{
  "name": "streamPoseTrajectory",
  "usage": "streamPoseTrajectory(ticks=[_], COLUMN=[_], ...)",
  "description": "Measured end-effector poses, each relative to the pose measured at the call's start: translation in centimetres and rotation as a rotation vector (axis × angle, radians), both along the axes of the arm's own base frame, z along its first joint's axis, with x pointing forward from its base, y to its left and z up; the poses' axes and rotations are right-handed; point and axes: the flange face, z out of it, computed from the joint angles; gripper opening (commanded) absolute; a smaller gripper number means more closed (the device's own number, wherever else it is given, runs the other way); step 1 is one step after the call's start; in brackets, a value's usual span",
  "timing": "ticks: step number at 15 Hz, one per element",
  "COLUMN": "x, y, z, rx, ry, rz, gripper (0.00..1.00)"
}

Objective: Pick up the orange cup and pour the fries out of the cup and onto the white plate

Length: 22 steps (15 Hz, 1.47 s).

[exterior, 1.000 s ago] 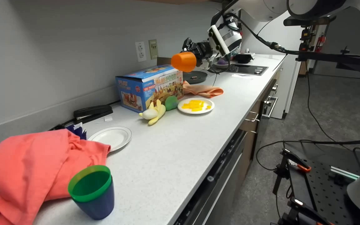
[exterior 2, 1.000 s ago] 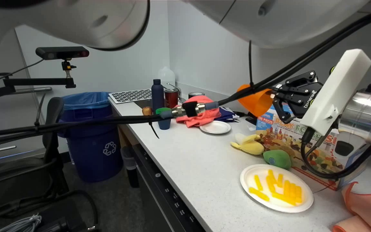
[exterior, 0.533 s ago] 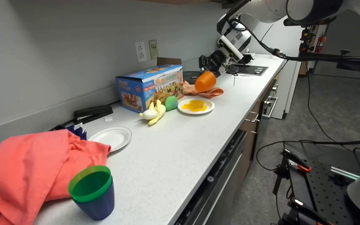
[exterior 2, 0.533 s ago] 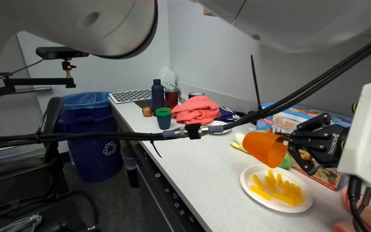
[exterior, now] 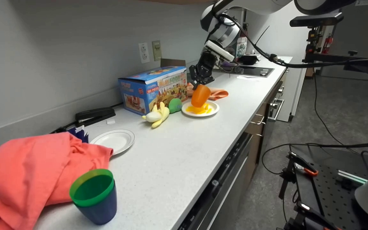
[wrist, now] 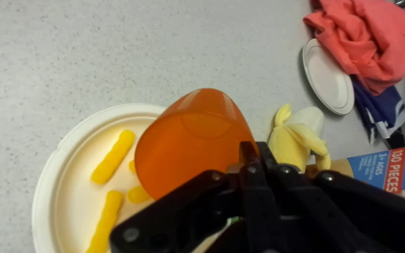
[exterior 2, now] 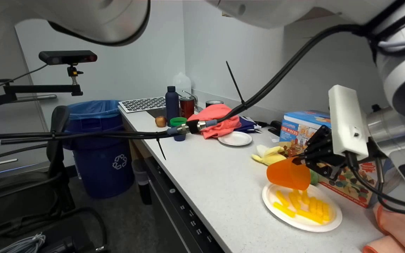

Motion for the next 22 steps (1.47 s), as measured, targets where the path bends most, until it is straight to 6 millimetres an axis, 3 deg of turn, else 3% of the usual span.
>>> streamPoseTrajectory(ticks=[4,8,11,16,22], x=[1.7,3.3,3.7,3.3,2.0], y=[4.3,10.5,14.5,19.3,24.3], z=[3.3,6.7,8.0,7.3,5.8], rx=[-0.216,-0.412,-0.569,-0.803,-0.881], ry=[0.013,-0.024,-0.061,-0.142,-0.231], rz=[0.129,0.287,0.392,0.537,0.644], gripper=[0.01,0.01,0.01,0.01,0.01])
